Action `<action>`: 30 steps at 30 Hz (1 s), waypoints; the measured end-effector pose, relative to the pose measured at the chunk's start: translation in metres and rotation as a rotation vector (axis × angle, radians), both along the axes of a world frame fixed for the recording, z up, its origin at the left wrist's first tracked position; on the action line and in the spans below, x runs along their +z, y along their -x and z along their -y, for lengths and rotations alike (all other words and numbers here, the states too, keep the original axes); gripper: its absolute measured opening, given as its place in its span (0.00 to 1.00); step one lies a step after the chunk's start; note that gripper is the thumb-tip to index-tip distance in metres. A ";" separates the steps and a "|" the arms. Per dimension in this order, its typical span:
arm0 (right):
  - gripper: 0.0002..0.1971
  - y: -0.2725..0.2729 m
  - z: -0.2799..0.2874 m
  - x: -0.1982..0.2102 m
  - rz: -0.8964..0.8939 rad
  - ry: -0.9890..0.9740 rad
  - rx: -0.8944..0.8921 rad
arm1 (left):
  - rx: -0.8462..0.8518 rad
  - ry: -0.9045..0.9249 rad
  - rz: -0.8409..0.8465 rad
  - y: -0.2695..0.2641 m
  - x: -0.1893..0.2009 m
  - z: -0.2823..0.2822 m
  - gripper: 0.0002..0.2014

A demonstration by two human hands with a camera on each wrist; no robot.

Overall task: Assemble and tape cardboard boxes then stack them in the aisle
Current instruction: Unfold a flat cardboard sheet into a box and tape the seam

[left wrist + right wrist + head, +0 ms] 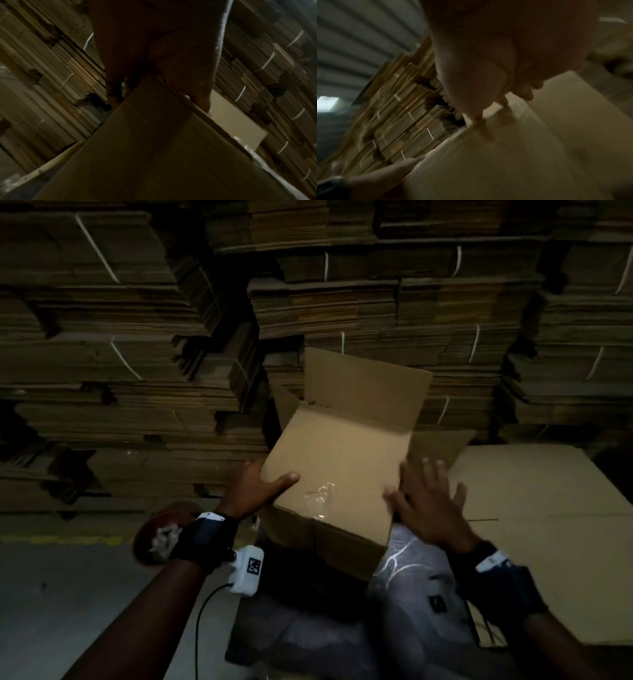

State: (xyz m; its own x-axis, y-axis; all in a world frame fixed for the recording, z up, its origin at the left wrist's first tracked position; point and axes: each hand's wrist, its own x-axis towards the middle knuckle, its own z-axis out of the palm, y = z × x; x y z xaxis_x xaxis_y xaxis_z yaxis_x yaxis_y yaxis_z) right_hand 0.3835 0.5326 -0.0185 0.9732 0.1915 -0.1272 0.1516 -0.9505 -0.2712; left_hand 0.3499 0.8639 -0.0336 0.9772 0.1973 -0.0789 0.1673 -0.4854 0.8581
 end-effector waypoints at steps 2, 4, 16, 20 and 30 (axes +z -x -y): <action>0.36 0.028 -0.010 -0.012 -0.062 -0.260 -0.001 | 0.010 0.083 -0.002 0.003 0.000 0.000 0.19; 0.37 0.046 -0.013 -0.024 -0.093 -0.610 -0.073 | 0.002 0.172 -0.034 0.009 0.001 0.000 0.18; 0.37 0.052 -0.021 0.000 -0.155 -1.137 -0.246 | 0.074 0.599 0.013 0.020 0.014 -0.008 0.21; 0.19 0.029 -0.017 0.024 0.024 -1.202 -0.211 | 0.053 0.539 0.207 0.005 0.038 -0.013 0.24; 0.27 0.015 0.000 0.067 0.035 -1.263 -0.133 | -0.138 0.551 0.266 0.004 0.086 -0.016 0.42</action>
State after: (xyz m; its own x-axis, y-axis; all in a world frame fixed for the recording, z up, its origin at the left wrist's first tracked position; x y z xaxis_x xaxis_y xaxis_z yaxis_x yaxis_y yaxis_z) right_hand 0.3689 0.5322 0.0488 0.9933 0.0616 0.0979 0.1006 -0.0426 -0.9940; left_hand 0.3463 0.8800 0.0529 0.9909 0.0679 0.1160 -0.1188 0.0381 0.9922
